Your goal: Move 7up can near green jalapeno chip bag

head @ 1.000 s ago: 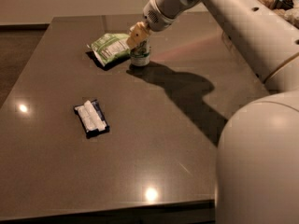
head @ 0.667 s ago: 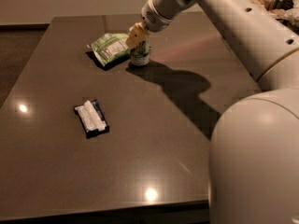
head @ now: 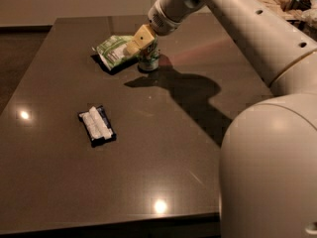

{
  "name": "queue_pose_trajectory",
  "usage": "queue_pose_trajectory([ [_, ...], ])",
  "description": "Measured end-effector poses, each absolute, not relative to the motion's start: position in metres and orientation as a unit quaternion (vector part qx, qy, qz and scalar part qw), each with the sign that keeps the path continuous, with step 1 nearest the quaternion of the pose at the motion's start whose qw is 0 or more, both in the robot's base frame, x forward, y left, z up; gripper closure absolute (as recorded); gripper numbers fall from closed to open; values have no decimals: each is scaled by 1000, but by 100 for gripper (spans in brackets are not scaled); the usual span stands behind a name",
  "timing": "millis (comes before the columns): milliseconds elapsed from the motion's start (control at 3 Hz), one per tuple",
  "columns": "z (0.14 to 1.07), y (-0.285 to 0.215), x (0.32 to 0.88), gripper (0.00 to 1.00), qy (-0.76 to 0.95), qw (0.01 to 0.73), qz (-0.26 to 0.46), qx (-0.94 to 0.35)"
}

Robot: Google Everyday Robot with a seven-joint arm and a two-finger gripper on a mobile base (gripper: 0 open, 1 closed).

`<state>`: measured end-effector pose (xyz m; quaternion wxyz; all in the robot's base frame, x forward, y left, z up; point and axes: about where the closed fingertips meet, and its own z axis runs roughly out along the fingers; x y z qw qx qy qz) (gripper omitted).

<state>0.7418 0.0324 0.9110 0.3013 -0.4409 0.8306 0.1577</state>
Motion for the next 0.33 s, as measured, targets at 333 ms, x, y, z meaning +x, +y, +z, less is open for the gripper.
queue_pose_trajectory([
  [333,911,32,742,0,831,301,158,-441],
])
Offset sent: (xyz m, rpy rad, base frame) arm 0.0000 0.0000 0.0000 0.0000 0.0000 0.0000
